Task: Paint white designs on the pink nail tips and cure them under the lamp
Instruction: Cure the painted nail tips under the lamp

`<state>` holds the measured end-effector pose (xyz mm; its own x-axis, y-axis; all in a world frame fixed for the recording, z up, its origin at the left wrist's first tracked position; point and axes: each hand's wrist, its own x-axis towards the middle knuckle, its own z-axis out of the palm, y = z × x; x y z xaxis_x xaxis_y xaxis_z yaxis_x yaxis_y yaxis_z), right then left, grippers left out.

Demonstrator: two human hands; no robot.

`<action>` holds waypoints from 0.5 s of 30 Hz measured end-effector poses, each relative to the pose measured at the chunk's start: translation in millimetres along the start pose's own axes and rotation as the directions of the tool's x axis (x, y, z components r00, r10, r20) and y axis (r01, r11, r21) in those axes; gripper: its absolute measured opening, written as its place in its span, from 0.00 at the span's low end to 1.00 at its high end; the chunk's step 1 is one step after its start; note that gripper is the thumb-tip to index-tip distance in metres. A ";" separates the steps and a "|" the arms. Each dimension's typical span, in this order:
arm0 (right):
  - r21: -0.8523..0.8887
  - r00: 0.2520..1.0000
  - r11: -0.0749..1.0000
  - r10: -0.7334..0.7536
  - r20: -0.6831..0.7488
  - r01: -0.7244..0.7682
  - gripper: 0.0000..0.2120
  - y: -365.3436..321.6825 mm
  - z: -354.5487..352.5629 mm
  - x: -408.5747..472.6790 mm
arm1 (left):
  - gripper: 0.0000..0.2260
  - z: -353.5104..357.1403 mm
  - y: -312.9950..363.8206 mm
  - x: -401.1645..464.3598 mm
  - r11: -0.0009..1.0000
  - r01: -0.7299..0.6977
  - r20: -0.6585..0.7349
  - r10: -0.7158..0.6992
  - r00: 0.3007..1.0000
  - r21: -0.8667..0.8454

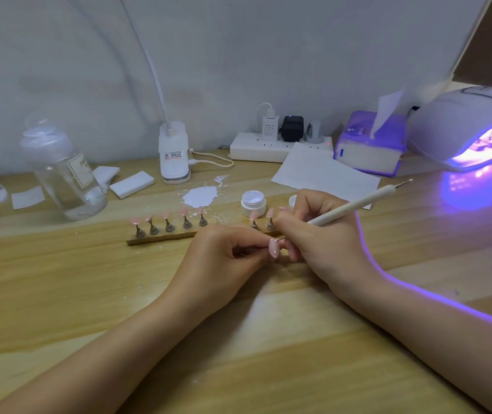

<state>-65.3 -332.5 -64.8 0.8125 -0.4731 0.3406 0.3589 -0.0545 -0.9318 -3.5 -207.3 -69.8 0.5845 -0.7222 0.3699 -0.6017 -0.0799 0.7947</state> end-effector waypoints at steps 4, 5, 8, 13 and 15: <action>0.002 1.000 1.000 0.008 0.006 -0.008 0.22 0.3 0.0 0.7 | 0.05 0.2 1.2 0.3 1.000 -0.002 -0.002 0.002 1.000 0.014; 0.003 1.000 1.000 0.010 0.006 -0.010 0.22 0.4 -0.2 0.7 | 0.06 0.1 1.3 0.1 1.000 0.000 -0.003 0.000 1.000 0.018; 0.009 1.000 1.000 0.016 0.011 -0.016 0.21 -0.2 0.0 0.6 | 0.06 -0.4 1.4 0.0 1.000 -0.006 0.000 0.006 1.000 0.024; 0.017 1.000 1.000 0.017 0.020 -0.017 0.23 -0.5 0.9 1.0 | 0.06 -0.2 1.2 0.1 1.000 -0.011 0.004 0.011 1.000 0.021; 0.004 1.000 1.000 0.016 0.021 -0.016 0.22 -0.4 0.7 0.8 | 0.06 -0.2 1.5 0.1 1.000 -0.010 0.004 0.010 1.000 0.021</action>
<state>-64.5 -332.2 -64.1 0.8276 -0.4554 0.3282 0.3474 -0.0436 -0.9367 -4.2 -207.4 -68.5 0.5762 -0.7259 0.3755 -0.6189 -0.0875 0.7806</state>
